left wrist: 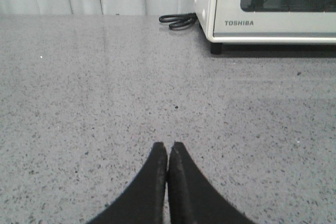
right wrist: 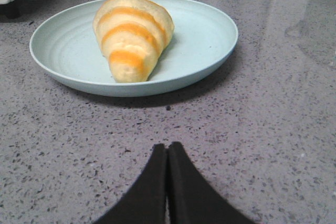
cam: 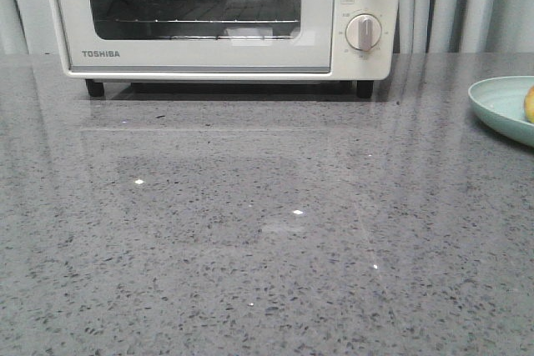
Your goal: Put bread in oven
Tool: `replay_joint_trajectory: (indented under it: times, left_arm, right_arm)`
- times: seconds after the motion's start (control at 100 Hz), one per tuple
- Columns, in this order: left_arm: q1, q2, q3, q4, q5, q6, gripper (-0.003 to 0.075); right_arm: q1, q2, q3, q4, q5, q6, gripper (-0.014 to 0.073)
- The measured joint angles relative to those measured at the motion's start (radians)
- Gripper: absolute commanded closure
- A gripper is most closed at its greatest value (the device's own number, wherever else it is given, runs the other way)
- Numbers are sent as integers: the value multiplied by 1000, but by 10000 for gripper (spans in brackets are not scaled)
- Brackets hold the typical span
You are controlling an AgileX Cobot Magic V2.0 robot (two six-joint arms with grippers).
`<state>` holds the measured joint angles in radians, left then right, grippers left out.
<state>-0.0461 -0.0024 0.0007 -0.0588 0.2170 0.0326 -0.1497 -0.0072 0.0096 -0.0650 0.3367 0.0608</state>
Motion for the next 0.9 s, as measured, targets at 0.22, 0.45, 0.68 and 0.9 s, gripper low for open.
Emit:
replay_joint_trajectory:
  times: [0.22, 0.45, 0.68, 0.9]
  left_arm:
    - [0, 0, 0, 0, -58, 0, 741]
    - [0, 0, 0, -151, -185, 0, 742]
    - [0, 0, 0, -277, -253, 0, 742]
    - [0, 0, 0, -338, -279, 0, 742]
  right_arm:
    - [0, 0, 0, 34, -78, 0, 669]
    - [0, 0, 0, 54, -371, 2, 669]
    - [0, 0, 0, 57, -684, 2, 669]
    - [0, 0, 0, 57, -866, 3, 669]
